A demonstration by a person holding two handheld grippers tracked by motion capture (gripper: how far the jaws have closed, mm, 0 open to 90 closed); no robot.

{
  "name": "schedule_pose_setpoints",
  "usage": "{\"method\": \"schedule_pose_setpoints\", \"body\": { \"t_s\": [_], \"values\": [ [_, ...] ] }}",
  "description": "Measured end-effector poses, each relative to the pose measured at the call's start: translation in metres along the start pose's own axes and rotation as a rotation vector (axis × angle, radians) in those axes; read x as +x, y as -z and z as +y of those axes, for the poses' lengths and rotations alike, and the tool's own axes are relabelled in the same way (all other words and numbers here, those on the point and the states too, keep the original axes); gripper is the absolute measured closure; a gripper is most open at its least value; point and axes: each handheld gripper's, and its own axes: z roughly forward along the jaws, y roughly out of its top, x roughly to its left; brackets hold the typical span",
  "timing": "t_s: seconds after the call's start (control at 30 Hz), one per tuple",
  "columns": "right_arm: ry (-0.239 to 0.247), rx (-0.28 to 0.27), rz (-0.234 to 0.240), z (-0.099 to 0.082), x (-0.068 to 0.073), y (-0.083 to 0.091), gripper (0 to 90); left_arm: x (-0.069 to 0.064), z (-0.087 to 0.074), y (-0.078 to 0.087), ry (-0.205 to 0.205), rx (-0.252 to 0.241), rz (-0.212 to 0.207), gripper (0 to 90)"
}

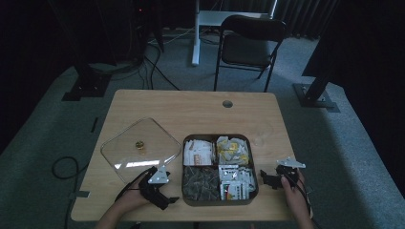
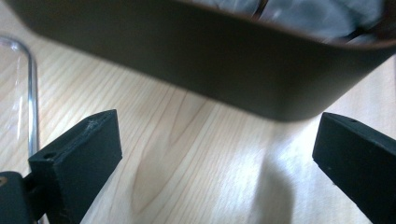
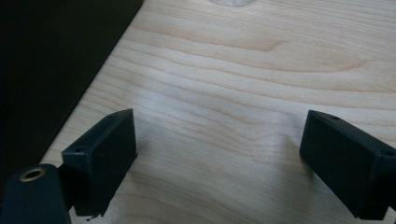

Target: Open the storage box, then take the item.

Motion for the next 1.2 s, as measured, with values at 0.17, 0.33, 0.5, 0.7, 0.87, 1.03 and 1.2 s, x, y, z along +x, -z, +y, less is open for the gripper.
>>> {"method": "schedule_pose_setpoints", "body": {
  "t_s": [0.17, 0.33, 0.5, 0.7, 0.87, 1.03, 1.2],
  "values": [
    [0.001, 0.0, 0.001, 0.0, 0.0, 0.0, 10.3, -0.002, -0.002, -0.003, -0.012, 0.026, 0.003, 1.5],
    [0.005, 0.001, 0.005, 0.0, 0.0, 0.0, 10.3, -0.005, -0.003, -0.007, -0.015, 0.049, 0.001, 1.5],
    [0.01, 0.001, 0.008, 0.001, 0.0, -0.001, 10.2, -0.006, -0.005, -0.009, -0.027, 0.04, 0.012, 1.5],
    [0.008, 0.001, 0.008, 0.001, 0.001, -0.001, 10.2, -0.01, -0.004, -0.013, 0.002, 0.016, 0.046, 1.4],
    [0.008, 0.001, 0.008, 0.001, 0.001, -0.001, 10.2, -0.011, -0.003, -0.014, 0.013, 0.015, 0.057, 1.5],
    [0.016, 0.0, 0.015, 0.001, 0.001, -0.001, 10.3, -0.012, -0.003, -0.014, 0.017, 0.014, 0.06, 1.5],
    [0.014, 0.002, 0.012, 0.0, 0.003, 0.0, 10.2, -0.012, -0.004, -0.013, 0.014, 0.016, 0.055, 1.5]
  ]
}}
